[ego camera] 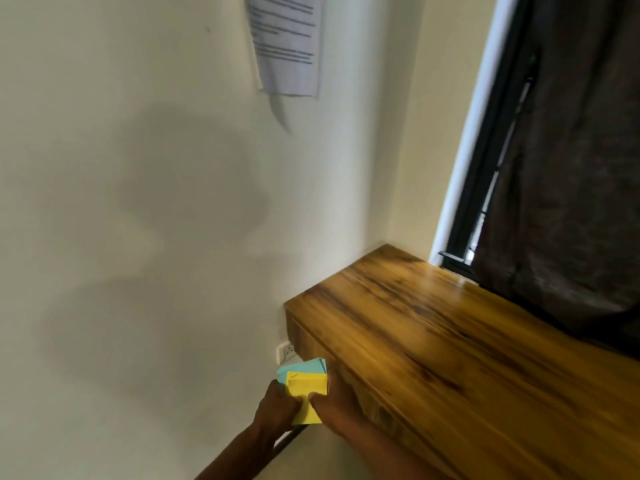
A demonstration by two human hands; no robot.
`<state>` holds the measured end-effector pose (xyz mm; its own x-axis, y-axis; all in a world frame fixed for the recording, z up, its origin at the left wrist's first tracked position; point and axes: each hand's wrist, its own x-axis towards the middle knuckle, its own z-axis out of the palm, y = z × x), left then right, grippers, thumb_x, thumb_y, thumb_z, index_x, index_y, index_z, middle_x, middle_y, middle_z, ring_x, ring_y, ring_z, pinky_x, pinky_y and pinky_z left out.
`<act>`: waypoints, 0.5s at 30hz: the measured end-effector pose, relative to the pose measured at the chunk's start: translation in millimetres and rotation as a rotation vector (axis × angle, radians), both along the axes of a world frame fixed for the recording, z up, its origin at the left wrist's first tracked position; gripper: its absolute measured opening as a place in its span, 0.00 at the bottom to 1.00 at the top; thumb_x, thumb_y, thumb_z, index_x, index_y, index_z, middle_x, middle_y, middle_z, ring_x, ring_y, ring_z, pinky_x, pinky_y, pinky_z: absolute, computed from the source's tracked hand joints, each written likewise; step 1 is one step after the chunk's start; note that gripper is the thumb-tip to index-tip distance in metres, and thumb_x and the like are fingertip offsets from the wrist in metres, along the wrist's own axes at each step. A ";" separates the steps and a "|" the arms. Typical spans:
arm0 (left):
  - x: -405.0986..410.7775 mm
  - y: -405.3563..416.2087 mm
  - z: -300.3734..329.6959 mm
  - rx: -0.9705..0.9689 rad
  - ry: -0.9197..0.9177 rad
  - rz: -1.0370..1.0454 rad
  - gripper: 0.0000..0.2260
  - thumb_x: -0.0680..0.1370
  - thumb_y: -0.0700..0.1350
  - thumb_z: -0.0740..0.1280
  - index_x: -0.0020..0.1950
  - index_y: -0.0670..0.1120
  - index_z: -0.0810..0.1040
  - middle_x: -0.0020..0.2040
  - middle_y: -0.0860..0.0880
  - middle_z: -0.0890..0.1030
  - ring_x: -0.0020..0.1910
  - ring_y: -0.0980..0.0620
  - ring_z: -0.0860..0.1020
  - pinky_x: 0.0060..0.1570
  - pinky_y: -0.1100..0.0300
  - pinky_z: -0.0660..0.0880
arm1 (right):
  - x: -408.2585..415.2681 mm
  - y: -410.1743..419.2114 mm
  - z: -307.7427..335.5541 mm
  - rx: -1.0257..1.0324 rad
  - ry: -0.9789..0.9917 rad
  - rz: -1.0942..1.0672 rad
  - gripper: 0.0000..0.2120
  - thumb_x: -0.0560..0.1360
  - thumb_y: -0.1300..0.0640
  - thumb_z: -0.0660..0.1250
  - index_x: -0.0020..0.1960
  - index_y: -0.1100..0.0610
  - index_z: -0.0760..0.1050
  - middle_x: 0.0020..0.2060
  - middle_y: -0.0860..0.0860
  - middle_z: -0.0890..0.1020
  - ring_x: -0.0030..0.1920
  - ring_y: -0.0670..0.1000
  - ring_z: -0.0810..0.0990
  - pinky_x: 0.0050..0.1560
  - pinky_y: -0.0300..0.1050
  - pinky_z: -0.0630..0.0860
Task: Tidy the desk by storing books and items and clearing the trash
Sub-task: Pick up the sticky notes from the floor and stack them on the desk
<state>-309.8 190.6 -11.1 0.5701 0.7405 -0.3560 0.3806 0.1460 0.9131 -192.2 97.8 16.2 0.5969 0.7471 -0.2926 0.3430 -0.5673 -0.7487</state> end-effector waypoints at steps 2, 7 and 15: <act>19.7 7.8 -11.2 0.000 0.004 -0.031 0.31 0.60 0.57 0.71 0.60 0.45 0.77 0.53 0.44 0.83 0.53 0.42 0.83 0.52 0.40 0.82 | 8.8 -5.8 1.4 0.043 -0.011 -0.090 0.38 0.80 0.55 0.66 0.82 0.48 0.48 0.78 0.51 0.63 0.76 0.52 0.65 0.73 0.45 0.65; 75.3 -21.2 37.1 -0.134 -0.060 -0.080 0.18 0.62 0.43 0.66 0.51 0.46 0.81 0.47 0.41 0.85 0.47 0.40 0.84 0.52 0.40 0.82 | 47.6 -22.5 4.5 0.036 -0.055 -0.328 0.30 0.81 0.50 0.67 0.79 0.52 0.60 0.75 0.51 0.70 0.73 0.54 0.71 0.68 0.45 0.69; 172.0 -50.2 32.2 0.180 0.013 -0.245 0.09 0.78 0.33 0.68 0.49 0.48 0.78 0.40 0.53 0.83 0.40 0.53 0.80 0.31 0.71 0.73 | 131.2 -58.2 -24.9 0.064 -0.084 -0.509 0.37 0.78 0.45 0.69 0.81 0.52 0.55 0.78 0.53 0.63 0.78 0.56 0.62 0.78 0.52 0.58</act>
